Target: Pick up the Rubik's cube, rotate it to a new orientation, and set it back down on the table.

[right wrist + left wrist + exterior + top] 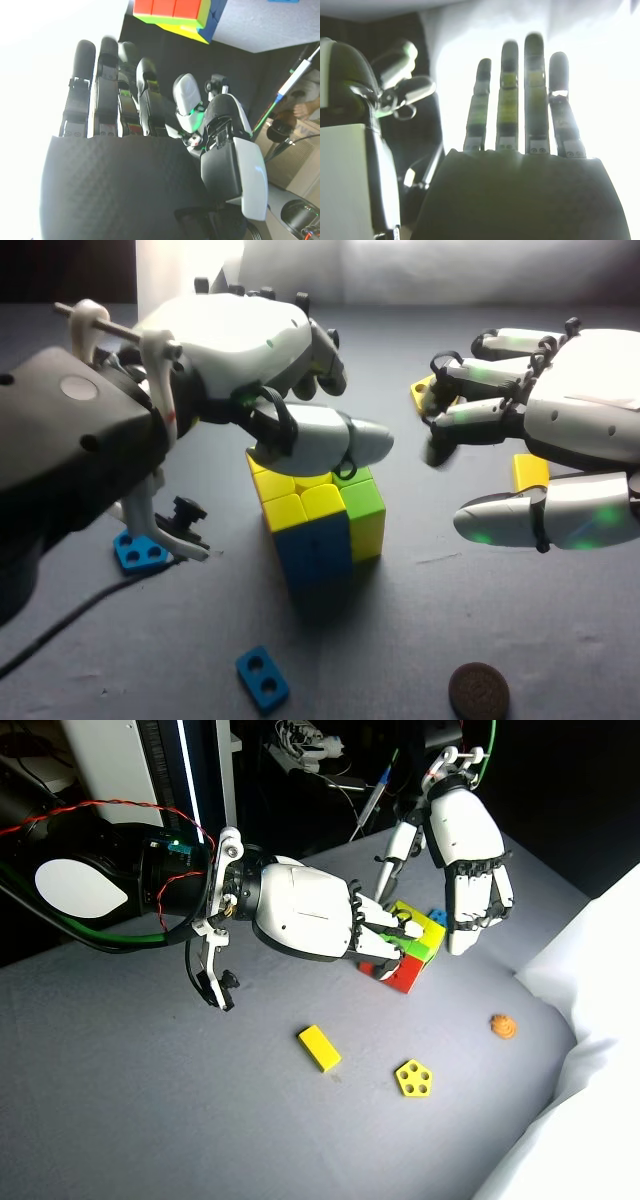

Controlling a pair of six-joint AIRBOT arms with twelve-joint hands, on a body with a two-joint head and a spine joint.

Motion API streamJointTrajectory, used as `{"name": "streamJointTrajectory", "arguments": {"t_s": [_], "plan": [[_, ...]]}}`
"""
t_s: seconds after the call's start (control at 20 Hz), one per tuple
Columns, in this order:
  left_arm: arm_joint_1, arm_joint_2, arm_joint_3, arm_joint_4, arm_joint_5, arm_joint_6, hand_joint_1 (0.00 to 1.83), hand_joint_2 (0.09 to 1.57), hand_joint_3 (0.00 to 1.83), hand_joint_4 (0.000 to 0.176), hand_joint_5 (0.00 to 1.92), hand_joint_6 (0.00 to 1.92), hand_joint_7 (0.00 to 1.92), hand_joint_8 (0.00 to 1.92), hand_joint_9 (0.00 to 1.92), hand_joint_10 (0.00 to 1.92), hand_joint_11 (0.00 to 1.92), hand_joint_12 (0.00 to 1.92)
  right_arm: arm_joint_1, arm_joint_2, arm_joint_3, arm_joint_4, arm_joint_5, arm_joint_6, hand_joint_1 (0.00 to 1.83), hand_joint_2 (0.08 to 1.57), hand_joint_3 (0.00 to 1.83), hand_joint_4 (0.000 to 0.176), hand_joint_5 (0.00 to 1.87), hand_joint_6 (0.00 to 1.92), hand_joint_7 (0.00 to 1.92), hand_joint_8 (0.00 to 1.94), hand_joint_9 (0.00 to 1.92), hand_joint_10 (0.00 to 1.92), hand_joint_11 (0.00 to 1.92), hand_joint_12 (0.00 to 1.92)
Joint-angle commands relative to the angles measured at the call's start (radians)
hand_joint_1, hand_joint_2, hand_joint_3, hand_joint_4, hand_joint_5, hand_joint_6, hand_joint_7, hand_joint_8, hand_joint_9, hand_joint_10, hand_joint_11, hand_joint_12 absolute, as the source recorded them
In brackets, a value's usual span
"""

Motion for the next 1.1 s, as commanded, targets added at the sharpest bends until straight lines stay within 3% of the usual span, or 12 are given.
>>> {"name": "streamJointTrajectory", "arguments": {"t_s": [0.0, 0.1, 0.2, 0.25, 0.35, 0.45, 0.7, 1.05], "plan": [[-0.017, 0.012, -0.004, 0.069, 0.007, -0.008, 0.26, 1.21, 0.0, 0.0, 0.6, 1.33, 0.59, 1.54, 0.55, 1.61, 0.37, 1.78, 0.014, 0.002, -0.004, 0.015, 0.124, 0.003, 0.03, 1.29, 0.0, 0.0, 0.54, 1.44, 0.67, 1.61, 0.56, 1.89, 0.41, 1.92], [-0.028, 0.033, -0.003, 0.129, 0.069, -0.051, 0.27, 1.21, 0.0, 0.0, 0.64, 1.57, 0.68, 1.73, 0.61, 1.84, 0.44, 1.91, 0.014, 0.002, -0.003, 0.014, 0.124, 0.002, 0.04, 1.29, 0.0, 0.0, 0.62, 1.6, 0.77, 1.73, 0.7, 1.92, 0.53, 1.92], [-0.048, 0.054, -0.003, 0.181, 0.172, -0.083, 0.28, 1.22, 0.0, 0.0, 0.62, 1.65, 0.72, 1.8, 0.65, 1.9, 0.49, 1.92, 0.015, 0.002, -0.003, -0.013, 0.125, 0.002, 0.06, 1.29, 0.0, 0.0, 0.67, 1.56, 0.8, 1.77, 0.75, 1.92, 0.64, 1.92], [-0.064, 0.063, -0.004, 0.205, 0.225, -0.087, 0.3, 1.22, 0.0, 0.0, 0.63, 1.74, 0.75, 1.85, 0.72, 1.92, 0.56, 1.92, 0.014, 0.002, -0.003, -0.039, 0.127, 0.002, 0.07, 1.3, 0.0, 0.0, 0.71, 1.52, 0.83, 1.81, 0.83, 1.92, 0.81, 1.92], [-0.103, 0.075, -0.003, 0.266, 0.35, -0.102, 0.3, 1.22, 0.0, 0.0, 0.61, 1.75, 0.76, 1.89, 0.73, 1.92, 0.58, 1.92, 0.014, 0.002, -0.003, -0.043, 0.139, 0.002, 0.06, 1.3, 0.0, 0.0, 0.68, 1.57, 0.79, 1.86, 0.82, 1.92, 0.79, 1.92], [-0.131, 0.079, -0.005, 0.298, 0.409, -0.101, 0.31, 1.22, 0.0, 0.0, 0.6, 1.74, 0.76, 1.9, 0.74, 1.92, 0.59, 1.92, 0.012, 0.002, -0.003, -0.043, 0.143, 0.0, 0.09, 1.3, 0.0, 0.0, 0.71, 1.52, 0.79, 1.86, 0.82, 1.92, 0.78, 1.92], [-0.18, 0.084, -0.035, 0.338, 0.418, -0.09, 0.33, 1.22, 0.0, 0.0, 0.58, 1.75, 0.72, 1.89, 0.71, 1.92, 0.56, 1.92, 0.0, 0.002, -0.003, -0.043, 0.159, -0.032, 0.09, 1.29, 0.0, 0.0, 0.72, 1.59, 0.79, 1.94, 0.84, 1.92, 0.75, 1.92], [-0.197, 0.084, -0.059, 0.341, 0.401, -0.085, 0.32, 1.22, 0.0, 0.0, 0.59, 1.8, 0.68, 1.92, 0.69, 1.92, 0.59, 1.92, -0.007, 0.002, -0.003, -0.043, 0.179, -0.044, 0.11, 1.28, 0.0, 0.0, 0.77, 1.6, 0.88, 1.9, 0.89, 1.92, 0.91, 1.92]]}}
